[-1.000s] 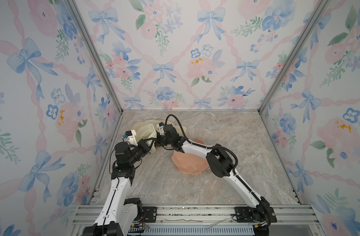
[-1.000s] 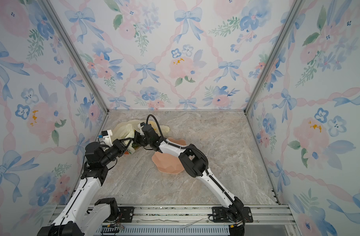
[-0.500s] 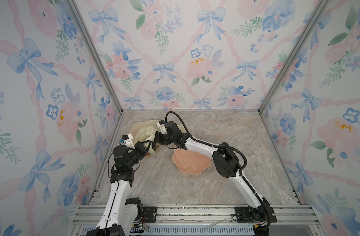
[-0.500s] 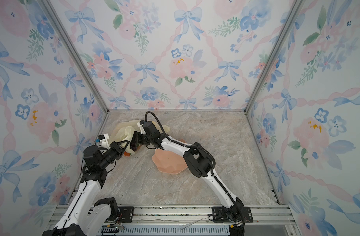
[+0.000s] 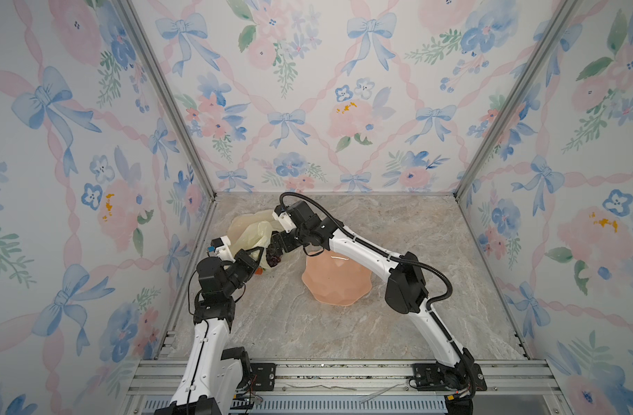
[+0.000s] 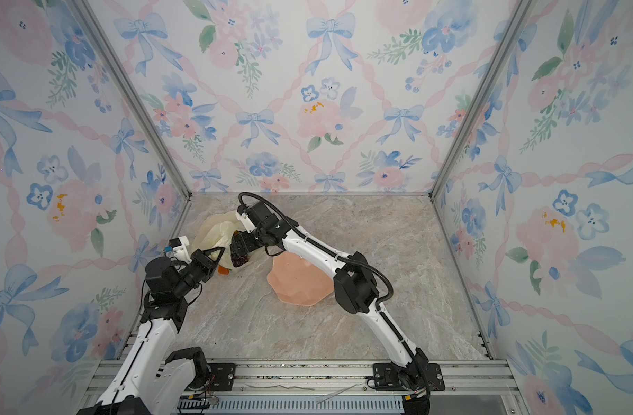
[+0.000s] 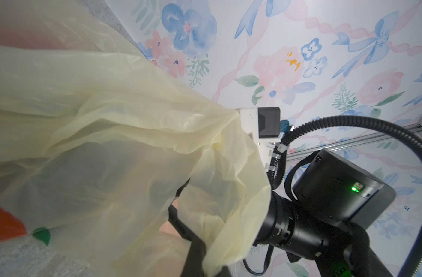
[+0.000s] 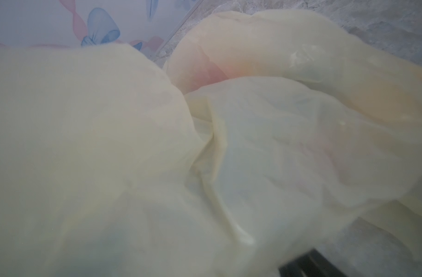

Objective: Place the fruits into the plastic bag
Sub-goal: Place the fruit in the plastic bag.

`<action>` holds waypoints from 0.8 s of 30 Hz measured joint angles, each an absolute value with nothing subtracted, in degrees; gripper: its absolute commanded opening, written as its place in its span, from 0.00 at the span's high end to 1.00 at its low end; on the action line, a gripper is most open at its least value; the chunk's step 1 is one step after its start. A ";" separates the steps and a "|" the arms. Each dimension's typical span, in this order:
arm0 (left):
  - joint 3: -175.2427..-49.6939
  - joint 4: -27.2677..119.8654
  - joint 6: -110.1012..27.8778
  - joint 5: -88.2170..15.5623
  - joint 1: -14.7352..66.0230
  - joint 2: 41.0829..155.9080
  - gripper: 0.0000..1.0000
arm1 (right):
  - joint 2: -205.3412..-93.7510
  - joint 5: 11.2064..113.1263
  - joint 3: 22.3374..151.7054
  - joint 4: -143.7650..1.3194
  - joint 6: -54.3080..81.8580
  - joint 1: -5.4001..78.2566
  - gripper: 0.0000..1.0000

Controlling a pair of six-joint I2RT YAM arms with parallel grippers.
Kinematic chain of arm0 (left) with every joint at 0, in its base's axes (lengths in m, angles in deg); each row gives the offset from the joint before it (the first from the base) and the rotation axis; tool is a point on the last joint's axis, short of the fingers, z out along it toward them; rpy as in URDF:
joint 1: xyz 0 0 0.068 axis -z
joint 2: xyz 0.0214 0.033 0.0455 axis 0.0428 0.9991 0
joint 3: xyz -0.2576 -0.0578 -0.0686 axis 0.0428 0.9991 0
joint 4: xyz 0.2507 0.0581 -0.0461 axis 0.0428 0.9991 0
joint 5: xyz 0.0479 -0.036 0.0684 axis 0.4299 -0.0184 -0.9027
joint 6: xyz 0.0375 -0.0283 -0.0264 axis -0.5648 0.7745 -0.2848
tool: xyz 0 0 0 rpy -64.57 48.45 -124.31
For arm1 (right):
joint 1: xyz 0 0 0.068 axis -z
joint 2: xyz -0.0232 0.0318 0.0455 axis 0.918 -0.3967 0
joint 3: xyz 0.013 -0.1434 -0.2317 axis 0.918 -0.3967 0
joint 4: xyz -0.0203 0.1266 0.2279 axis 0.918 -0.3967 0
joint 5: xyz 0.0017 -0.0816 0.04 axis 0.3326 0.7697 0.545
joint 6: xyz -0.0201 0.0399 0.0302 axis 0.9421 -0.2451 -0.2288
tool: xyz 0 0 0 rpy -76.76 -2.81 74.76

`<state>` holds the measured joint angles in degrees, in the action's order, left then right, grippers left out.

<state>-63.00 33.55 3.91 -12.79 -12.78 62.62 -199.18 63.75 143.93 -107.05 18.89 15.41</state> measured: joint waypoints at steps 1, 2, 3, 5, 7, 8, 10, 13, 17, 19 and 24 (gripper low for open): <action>-63.00 33.55 3.91 -12.81 -12.78 62.73 1.00 | -198.63 64.38 143.72 -107.92 20.11 15.41 0.05; -63.00 33.55 3.91 -12.81 -12.78 62.90 1.00 | -197.93 64.97 143.28 -108.90 21.31 15.41 0.05; -63.00 33.55 3.91 -12.81 -12.78 63.08 1.00 | -197.23 65.50 142.75 -109.76 22.47 15.41 0.05; -63.00 33.55 3.91 -12.81 -12.78 63.42 1.00 | -195.77 66.11 141.55 -110.87 24.11 15.41 0.05; -63.00 33.57 3.91 -12.81 -12.96 63.75 1.00 | -193.98 66.37 139.69 -111.37 25.40 15.58 0.07; -63.00 33.55 3.91 -12.85 -13.00 63.88 1.00 | -192.99 66.55 138.54 -111.48 25.77 15.65 0.07; -63.02 33.55 3.91 -12.98 -13.00 64.17 1.00 | -190.87 66.61 136.02 -111.61 26.38 16.15 0.08; -63.02 33.53 3.91 -13.18 -13.00 64.54 1.00 | -187.75 66.68 132.44 -111.33 26.54 17.46 0.10; -63.05 33.55 3.88 -13.22 -13.00 64.80 1.00 | -184.69 66.26 128.26 -109.63 26.49 21.66 0.11; -63.05 33.53 3.88 -13.22 -13.00 64.80 1.00 | -184.18 66.22 127.04 -108.97 26.49 24.28 0.11; -63.11 33.51 3.88 -13.20 -13.00 65.39 1.00 | -184.38 65.56 126.06 -107.90 26.27 29.51 0.11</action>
<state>-63.11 33.51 3.88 -13.20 -13.00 65.39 -184.38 65.56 126.06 -107.90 26.27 29.51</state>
